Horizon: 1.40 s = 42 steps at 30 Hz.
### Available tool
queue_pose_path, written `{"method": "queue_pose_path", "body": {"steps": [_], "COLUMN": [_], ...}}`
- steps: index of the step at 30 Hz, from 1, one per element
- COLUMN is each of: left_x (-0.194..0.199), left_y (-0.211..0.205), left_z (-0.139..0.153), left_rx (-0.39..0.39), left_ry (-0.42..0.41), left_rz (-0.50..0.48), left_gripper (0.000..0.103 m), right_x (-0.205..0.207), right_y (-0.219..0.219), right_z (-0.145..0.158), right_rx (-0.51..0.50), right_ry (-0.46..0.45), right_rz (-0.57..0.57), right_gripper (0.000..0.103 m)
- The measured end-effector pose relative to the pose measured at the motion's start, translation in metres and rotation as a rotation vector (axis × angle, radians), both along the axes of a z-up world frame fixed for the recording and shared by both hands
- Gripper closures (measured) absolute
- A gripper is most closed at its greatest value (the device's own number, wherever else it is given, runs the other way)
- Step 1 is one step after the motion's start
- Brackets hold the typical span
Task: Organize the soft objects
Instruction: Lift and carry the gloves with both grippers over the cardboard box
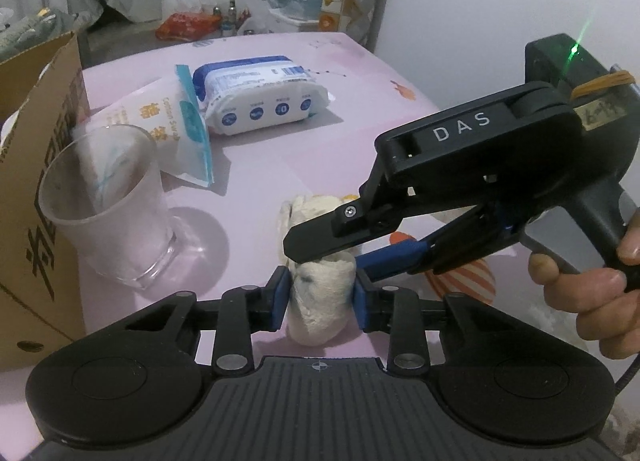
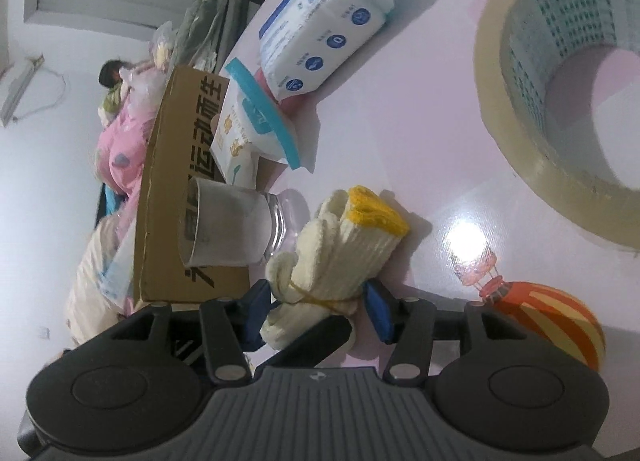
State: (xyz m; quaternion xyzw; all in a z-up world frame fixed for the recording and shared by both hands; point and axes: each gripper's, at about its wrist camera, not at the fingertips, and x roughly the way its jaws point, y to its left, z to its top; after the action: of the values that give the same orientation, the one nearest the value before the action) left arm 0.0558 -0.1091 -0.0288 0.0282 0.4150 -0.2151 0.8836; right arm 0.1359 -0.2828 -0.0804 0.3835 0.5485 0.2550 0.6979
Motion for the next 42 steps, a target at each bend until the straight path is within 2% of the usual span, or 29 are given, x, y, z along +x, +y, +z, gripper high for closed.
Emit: {"method": "queue_pose_path", "body": {"steps": [5,9,17,23,26,34,42], "left_x": [-0.009,-0.025,-0.068,-0.084,-0.079,-0.021,0.061], "left_y": [-0.002,-0.002,0.024,0.068,0.096,0.178,0.248], "left_z": [0.008,0.025,0.082,0.124,0.139,0.148,0.125], "left_rx": [0.006,0.009,-0.016,-0.045,-0.057,-0.149,-0.224], "left_ry": [-0.016,-0.076,-0.253,-0.373,-0.404,-0.328,-0.151], "left_rz": [0.000,0.000,0.065,0.194,0.270,0.443,0.582], "left_gripper": [0.073,0.073,0.073,0.073,0.073,0.073,0.073], "right_x": [-0.011,-0.024,-0.051,-0.048,-0.032,0.048,0.136], "right_y": [-0.005,-0.002,0.025,0.078,0.113,0.217,0.300], "right_z": [0.002,0.025,0.101,0.161,0.182,0.208,0.178], "right_rx": [0.039,0.034,0.023,0.032,0.050,-0.001,-0.095], "right_ry": [-0.014,-0.077,-0.314,-0.486,-0.516,-0.470,-0.336], "right_rz": [-0.017,-0.006,0.072,0.191,0.261,0.418,0.500], "right_gripper": [0.057,0.057,0.057,0.057,0.058,0.058,0.059]}}
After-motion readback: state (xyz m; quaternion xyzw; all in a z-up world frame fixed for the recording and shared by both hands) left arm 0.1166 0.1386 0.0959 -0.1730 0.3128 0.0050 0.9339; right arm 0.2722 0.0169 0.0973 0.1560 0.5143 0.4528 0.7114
